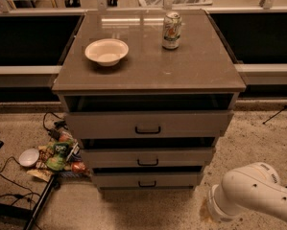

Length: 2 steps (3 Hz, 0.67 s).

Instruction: Close middle drawer

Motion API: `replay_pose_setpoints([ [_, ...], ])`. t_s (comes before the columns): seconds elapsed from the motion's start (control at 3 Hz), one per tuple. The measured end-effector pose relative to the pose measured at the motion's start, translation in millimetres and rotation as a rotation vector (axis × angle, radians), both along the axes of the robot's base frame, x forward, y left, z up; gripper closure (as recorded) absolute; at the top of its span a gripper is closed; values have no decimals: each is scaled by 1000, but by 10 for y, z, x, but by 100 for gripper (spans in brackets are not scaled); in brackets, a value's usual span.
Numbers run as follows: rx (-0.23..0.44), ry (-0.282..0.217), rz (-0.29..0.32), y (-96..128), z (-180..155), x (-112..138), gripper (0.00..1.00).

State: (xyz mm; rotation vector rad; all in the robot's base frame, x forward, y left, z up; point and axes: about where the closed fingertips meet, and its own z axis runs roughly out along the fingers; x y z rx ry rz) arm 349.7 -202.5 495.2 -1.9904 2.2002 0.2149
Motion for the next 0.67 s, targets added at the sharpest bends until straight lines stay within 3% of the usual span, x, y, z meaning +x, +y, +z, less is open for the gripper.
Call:
replay_pose_setpoints([
  [0.33,-149,-111,-98,-338,685,263,100],
  [0.67,-271,-215,-190,-661,1074,761,100],
])
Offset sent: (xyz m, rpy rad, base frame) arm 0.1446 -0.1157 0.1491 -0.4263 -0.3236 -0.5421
